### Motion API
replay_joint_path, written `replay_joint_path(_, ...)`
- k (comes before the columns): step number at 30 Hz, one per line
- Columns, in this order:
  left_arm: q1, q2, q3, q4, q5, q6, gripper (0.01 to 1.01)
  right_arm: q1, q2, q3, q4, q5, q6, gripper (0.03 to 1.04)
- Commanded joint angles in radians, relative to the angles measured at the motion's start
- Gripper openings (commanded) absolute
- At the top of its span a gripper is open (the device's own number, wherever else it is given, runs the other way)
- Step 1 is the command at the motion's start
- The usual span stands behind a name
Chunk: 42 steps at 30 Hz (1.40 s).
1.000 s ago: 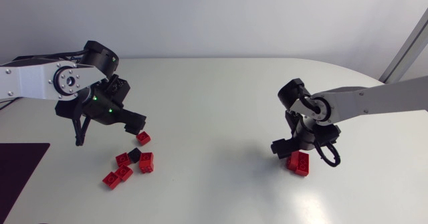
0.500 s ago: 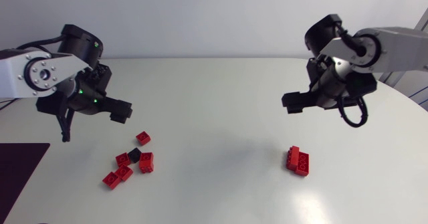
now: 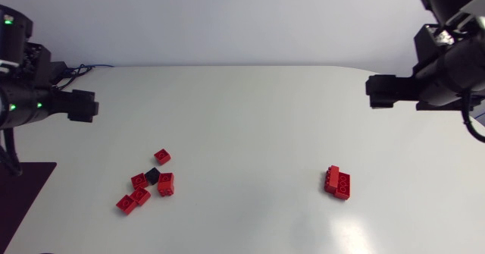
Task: Sort duplo bricks by size, large to the right and small to the left
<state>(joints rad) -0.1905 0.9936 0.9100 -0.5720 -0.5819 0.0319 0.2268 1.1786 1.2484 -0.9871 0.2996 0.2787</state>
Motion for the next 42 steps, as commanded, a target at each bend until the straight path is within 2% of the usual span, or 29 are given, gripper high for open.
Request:
replay_joint_path(1, 0.005, -0.095, -0.049, 0.0, -0.041, -0.018, 0.977, -0.004, -0.066, 0.009, -0.028, 0.007, 0.047, 0.99)
replay_joint_path(9, 0.0, -0.348, -0.177, 0.095, -0.065, 0.046, 0.977, 0.005, -0.274, -0.084, -0.018, 0.018, 0.062, 0.99)
replay_joint_path(16, -0.015, -0.552, -0.243, 0.129, -0.065, 0.089, 0.977, -0.014, -0.461, -0.139, 0.004, 0.05, 0.024, 0.99)
replay_joint_path(24, 0.068, -0.816, -0.273, 0.118, -0.091, 0.163, 0.977, -0.038, -0.622, -0.211, -0.008, 0.052, -0.01, 0.99)
replay_joint_path(30, 0.091, -0.997, -0.332, 0.162, -0.078, 0.168, 0.977, -0.05, -0.771, -0.357, 0.096, 0.05, -0.05, 0.99)
replay_joint_path(33, 0.1, -1.007, -0.358, 0.167, -0.07, 0.161, 0.977, -0.055, -0.844, -0.422, 0.15, 0.049, -0.081, 0.99)
replay_joint_path(38, 0.094, -1.007, -0.376, 0.15, 0.042, 0.154, 0.98, -0.057, -0.939, -0.509, 0.232, 0.042, -0.167, 0.99)
replay_joint_path(42, 0.089, -1.007, -0.459, 0.21, 0.05, 0.134, 0.984, -0.06, -1.002, -0.578, 0.294, 0.042, -0.202, 0.99)
